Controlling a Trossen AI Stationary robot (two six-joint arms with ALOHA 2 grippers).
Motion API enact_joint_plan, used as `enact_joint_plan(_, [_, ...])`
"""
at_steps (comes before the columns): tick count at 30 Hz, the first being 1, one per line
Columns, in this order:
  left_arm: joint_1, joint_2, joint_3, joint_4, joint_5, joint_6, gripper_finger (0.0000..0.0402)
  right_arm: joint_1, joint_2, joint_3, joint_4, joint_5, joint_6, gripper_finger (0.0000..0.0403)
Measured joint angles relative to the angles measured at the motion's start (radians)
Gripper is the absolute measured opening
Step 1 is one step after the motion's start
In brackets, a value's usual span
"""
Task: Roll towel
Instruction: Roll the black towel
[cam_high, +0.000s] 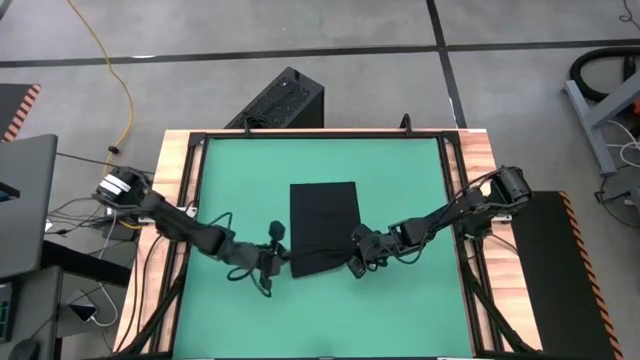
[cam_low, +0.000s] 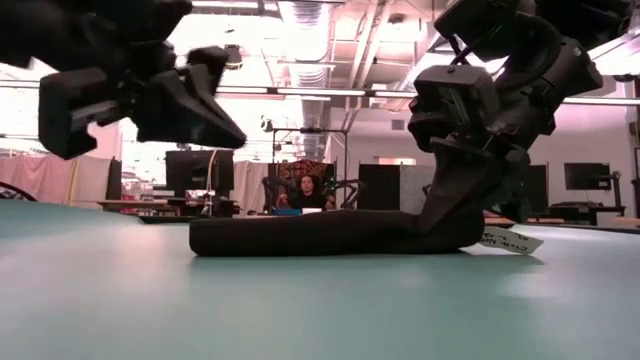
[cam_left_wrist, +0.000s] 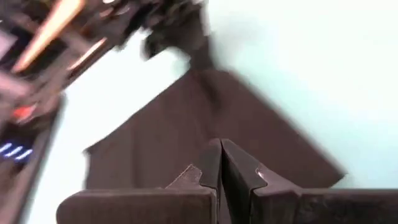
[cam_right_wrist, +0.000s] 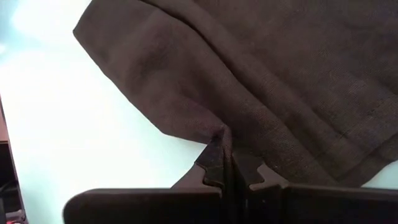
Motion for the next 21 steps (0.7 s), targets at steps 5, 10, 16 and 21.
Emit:
enact_joint_plan(5, [0.054, 0.124, -0.001, 0.081, 0.098, -0.017, 0.0000, 0.006, 0.000, 0.000, 0.004, 0.000, 0.001, 0.0015])
enact_joint_plan(10, [0.055, 0.255, -0.001, 0.175, 0.118, -0.029, 0.0000, 0.007, 0.000, 0.009, 0.004, -0.014, 0.006, 0.0015])
enact_joint_plan(16, [0.059, 0.331, 0.002, 0.213, 0.145, -0.103, 0.0000, 0.006, 0.000, 0.042, 0.003, -0.070, -0.008, 0.0015])
enact_joint_plan(21, [0.060, 0.323, 0.001, 0.179, 0.184, -0.166, 0.0000, -0.004, 0.000, 0.072, -0.015, -0.107, -0.007, 0.0015])
